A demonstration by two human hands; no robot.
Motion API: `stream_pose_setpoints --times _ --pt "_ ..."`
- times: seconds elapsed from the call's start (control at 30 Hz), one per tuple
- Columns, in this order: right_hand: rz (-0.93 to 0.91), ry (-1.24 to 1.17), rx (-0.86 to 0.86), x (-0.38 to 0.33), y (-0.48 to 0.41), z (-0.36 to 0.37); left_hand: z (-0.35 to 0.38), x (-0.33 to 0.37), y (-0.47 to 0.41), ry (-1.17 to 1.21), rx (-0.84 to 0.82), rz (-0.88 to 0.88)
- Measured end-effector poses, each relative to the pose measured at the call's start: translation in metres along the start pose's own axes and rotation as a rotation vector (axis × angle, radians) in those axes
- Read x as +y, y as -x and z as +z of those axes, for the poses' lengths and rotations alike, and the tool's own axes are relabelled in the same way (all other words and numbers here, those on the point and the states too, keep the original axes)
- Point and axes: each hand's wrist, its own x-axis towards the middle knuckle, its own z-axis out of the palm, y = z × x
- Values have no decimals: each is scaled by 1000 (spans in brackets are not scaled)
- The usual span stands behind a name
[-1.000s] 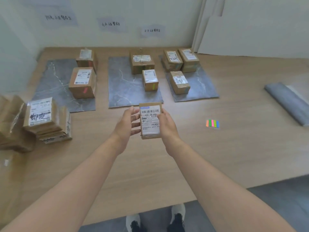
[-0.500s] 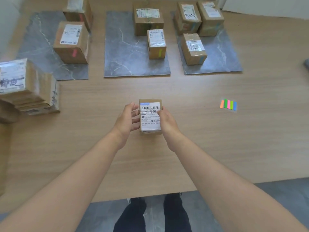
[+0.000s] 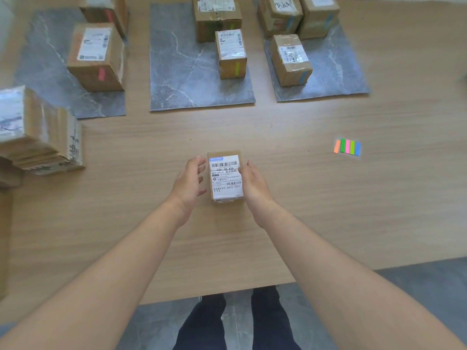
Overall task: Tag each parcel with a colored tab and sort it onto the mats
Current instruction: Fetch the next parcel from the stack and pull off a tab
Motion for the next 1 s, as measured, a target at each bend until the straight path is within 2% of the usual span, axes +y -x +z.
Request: stream_pose_setpoints --times 0.13,0.3,0.6,0.8,1.0 --pt "-46 -26 69 -16 12 -15 9 30 5 -30 -1 100" --pt "-156 -81 138 -37 21 -56 50 65 18 -81 -129 193" --pt "-156 -120 226 -44 -3 -181 182 79 16 -141 -288 162" --pt "-130 -110 252 -32 -52 -256 272 73 -13 -149 -300 121" --pt "-125 -90 329 -15 -98 -311 333 65 -42 -190 -290 92"
